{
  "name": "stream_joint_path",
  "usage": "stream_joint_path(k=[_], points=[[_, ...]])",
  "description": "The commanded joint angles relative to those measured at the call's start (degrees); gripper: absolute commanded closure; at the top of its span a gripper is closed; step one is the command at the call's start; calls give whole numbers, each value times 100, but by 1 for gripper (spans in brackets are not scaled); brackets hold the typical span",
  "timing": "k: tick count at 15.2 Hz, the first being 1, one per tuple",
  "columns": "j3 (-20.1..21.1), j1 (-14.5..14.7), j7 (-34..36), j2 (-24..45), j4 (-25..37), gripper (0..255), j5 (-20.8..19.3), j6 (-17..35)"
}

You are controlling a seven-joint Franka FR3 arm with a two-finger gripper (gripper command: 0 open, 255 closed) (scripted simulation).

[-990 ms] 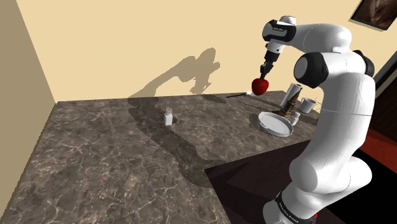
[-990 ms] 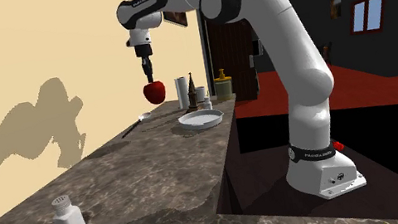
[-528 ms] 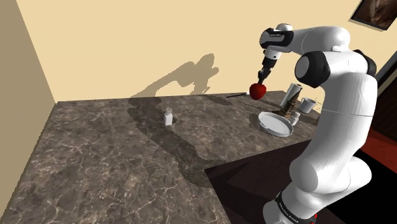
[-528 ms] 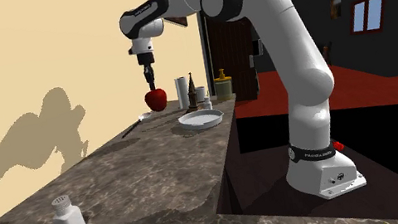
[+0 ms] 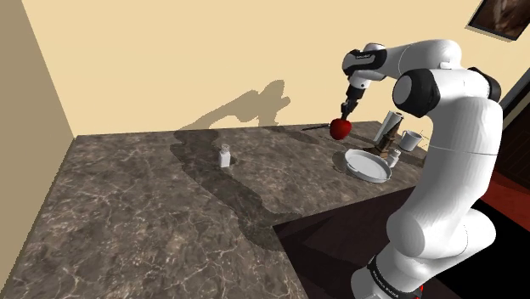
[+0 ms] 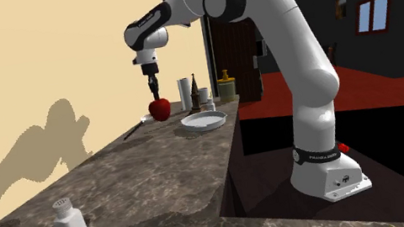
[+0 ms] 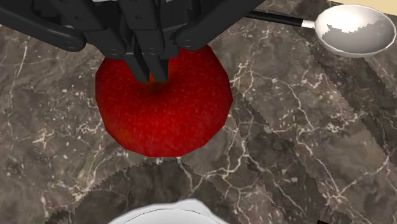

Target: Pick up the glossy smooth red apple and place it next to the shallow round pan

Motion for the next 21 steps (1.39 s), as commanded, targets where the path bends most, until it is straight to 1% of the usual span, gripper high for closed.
stream_joint_path(k=[1, 8, 16, 17, 21], points=[[4, 5, -9, 16, -140, 255, 8, 160], [26, 13, -42, 124, -523, 255, 49, 645], [27, 13, -43, 129, -535, 255, 51, 662], [27, 13, -43, 129, -535, 0, 51, 662], [27, 14, -43, 129, -535, 0, 51, 662]])
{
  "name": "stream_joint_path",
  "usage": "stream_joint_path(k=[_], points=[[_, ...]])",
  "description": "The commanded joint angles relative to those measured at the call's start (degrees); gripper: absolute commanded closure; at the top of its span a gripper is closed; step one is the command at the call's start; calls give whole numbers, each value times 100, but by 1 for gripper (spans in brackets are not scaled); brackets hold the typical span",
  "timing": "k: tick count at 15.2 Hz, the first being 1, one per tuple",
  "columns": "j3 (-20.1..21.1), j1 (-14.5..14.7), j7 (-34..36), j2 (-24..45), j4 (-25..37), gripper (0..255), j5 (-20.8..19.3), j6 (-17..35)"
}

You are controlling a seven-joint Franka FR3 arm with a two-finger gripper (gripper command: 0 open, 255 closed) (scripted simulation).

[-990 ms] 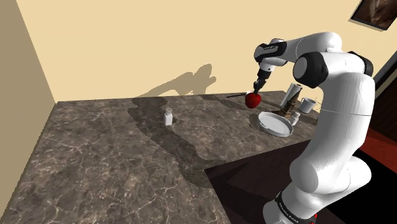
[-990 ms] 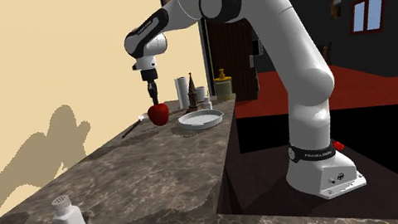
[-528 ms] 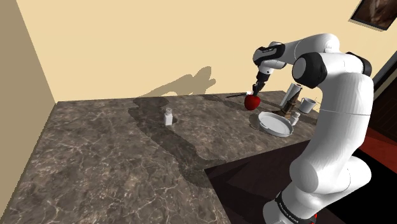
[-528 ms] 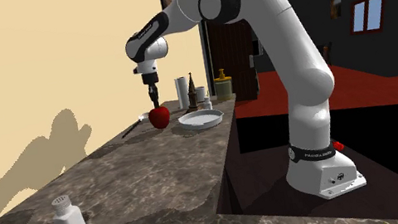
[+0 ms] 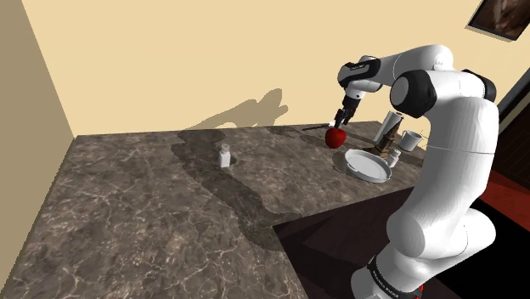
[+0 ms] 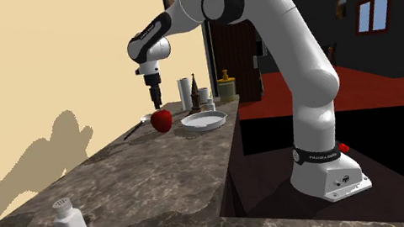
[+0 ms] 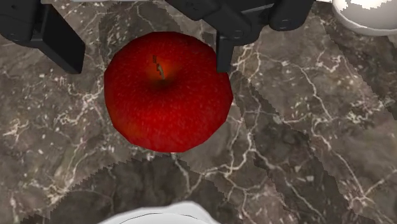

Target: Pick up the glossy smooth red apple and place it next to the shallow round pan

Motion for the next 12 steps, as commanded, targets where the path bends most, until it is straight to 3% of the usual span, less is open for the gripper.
stream_joint_path(k=[1, 5, 12], points=[[0, 0, 0, 0, 0, 0, 0, 0], [-28, -16, 40, -130, 542, 0, -51, -665], [-28, -16, 40, -130, 542, 0, -51, -665]])
